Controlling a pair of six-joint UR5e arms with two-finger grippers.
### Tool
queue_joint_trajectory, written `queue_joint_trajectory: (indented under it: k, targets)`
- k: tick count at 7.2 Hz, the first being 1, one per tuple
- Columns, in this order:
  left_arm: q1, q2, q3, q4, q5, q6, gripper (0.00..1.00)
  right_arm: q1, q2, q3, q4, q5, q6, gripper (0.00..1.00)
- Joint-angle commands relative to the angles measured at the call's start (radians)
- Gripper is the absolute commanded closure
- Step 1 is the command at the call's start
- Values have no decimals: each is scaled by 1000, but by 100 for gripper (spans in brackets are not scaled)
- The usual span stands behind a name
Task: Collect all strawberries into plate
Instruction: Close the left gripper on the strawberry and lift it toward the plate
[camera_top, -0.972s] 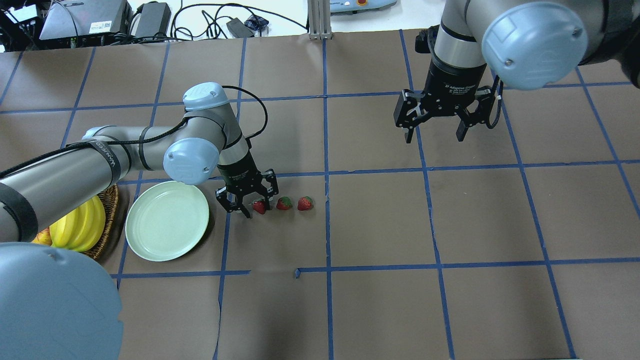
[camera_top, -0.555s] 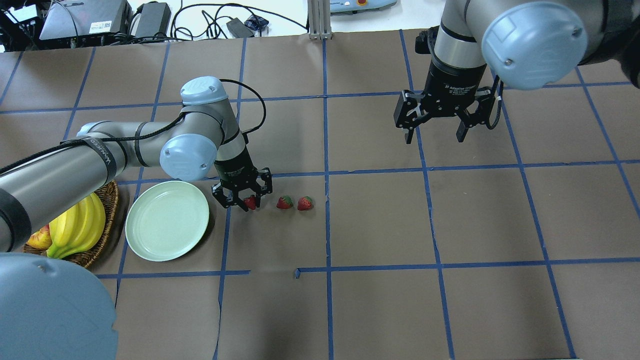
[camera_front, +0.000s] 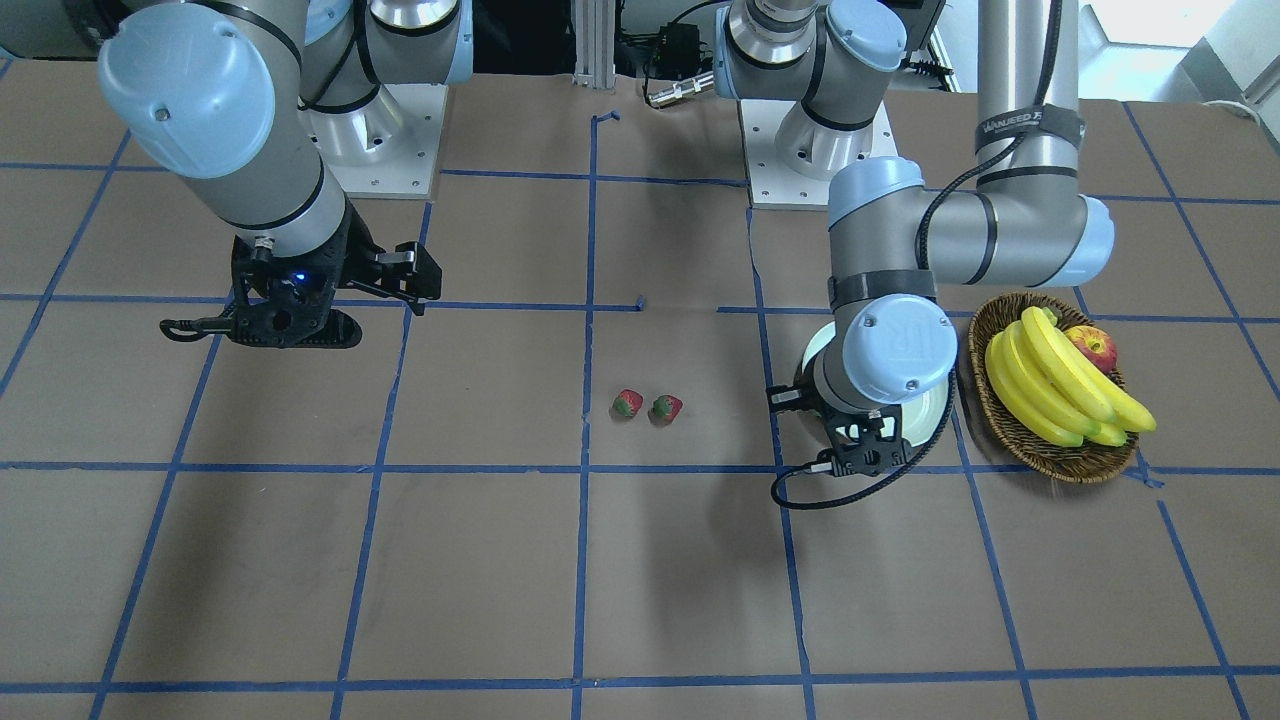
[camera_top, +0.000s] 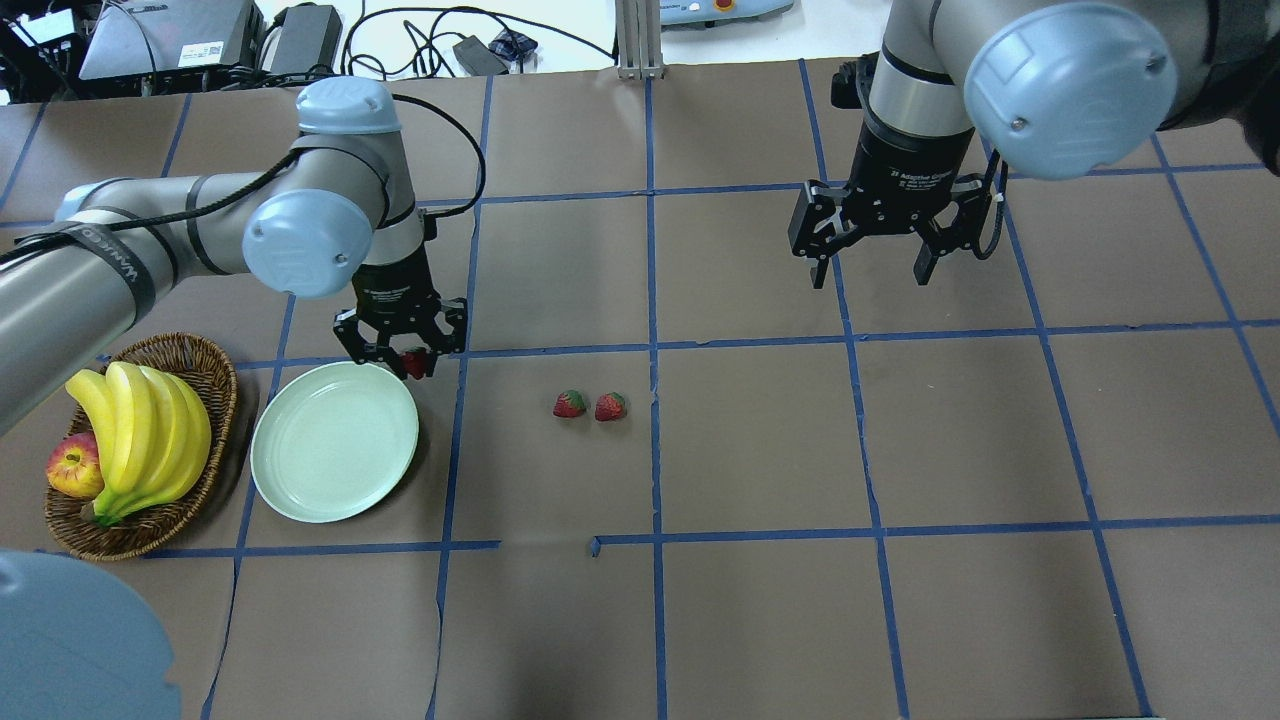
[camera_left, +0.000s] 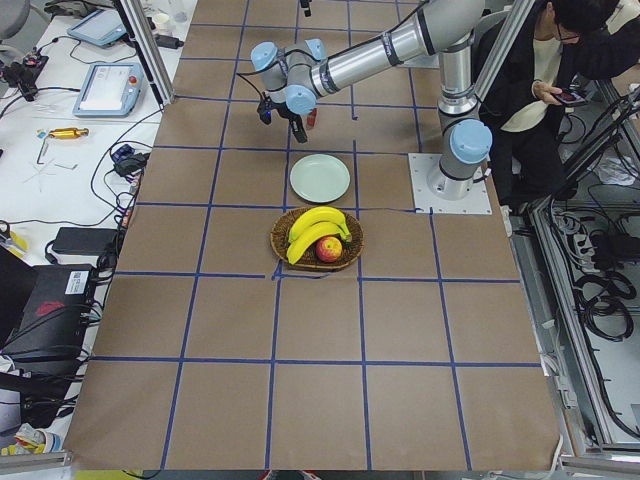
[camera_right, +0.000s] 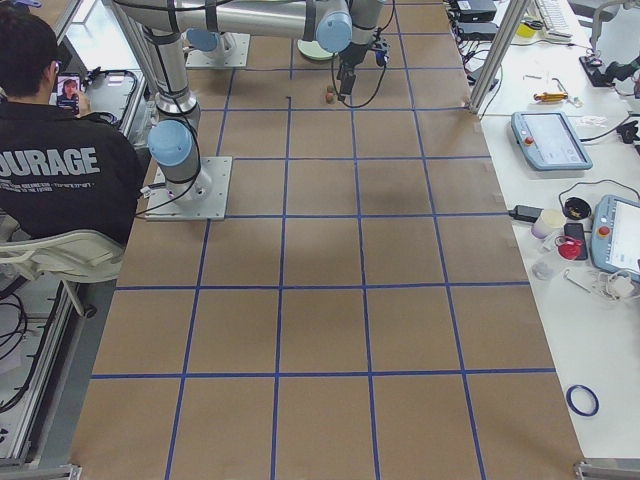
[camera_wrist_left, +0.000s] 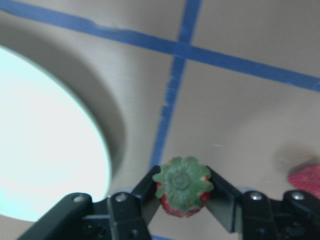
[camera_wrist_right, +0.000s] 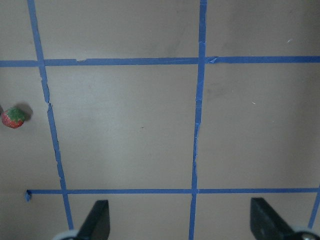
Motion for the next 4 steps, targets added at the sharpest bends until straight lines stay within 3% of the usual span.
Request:
queue_joint_trajectory:
  k: [1, 4]
  targets:
    - [125, 8, -32, -47, 109, 176, 100, 0, -1, 0, -3, 0, 2, 0]
    - [150, -36, -95, -24, 172, 190, 100, 0, -1, 0, -7, -2, 2, 0]
